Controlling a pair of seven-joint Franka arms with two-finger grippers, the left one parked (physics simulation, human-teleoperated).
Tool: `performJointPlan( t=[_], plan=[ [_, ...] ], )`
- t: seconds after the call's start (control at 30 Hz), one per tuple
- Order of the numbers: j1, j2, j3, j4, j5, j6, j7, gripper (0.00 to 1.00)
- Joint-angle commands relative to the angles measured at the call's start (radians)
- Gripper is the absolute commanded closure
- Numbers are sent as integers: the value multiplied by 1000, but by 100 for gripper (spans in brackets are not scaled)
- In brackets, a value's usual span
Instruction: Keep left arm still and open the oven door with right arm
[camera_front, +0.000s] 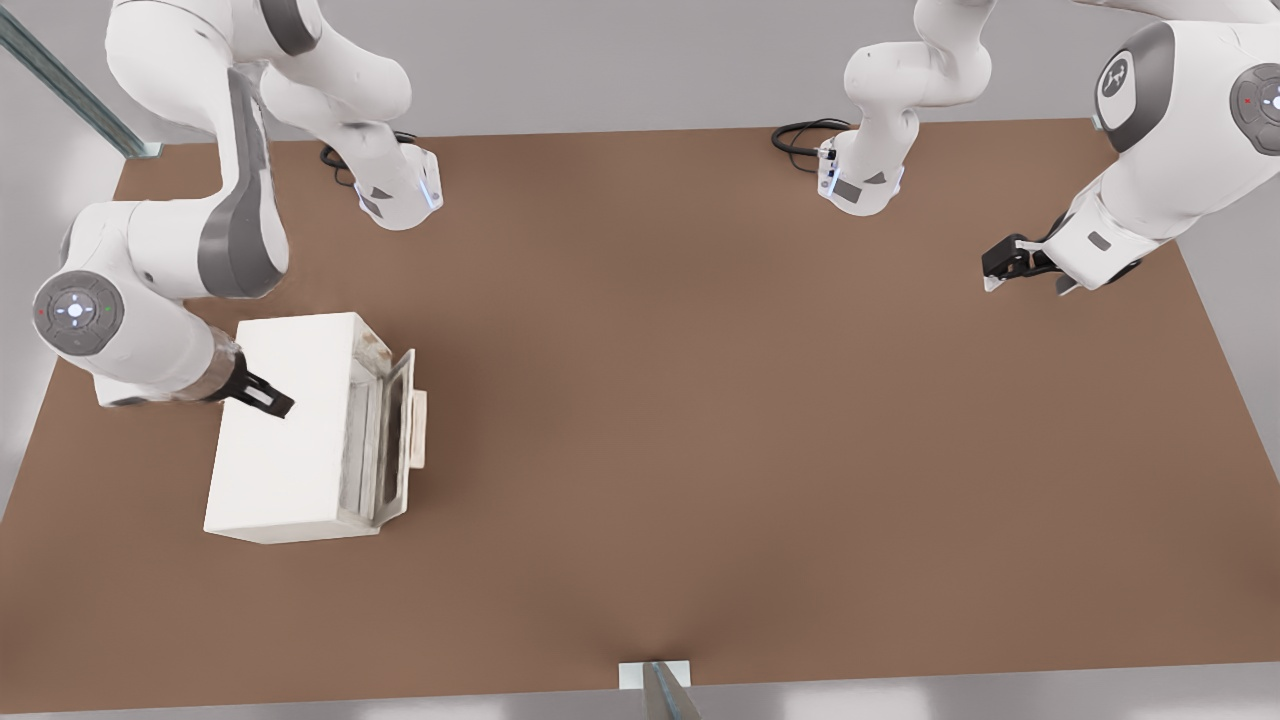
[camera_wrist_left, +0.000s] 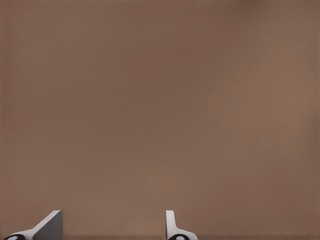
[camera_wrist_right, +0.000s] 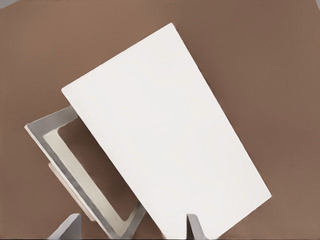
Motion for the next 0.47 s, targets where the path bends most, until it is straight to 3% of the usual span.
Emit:
performJointPlan(
  t=[0.0,0.43],
  plan=[
    [-5,-36,3,-30,68,81,-592,0],
    [-6,-38,3,-36,69,103,-586,0]
  ],
)
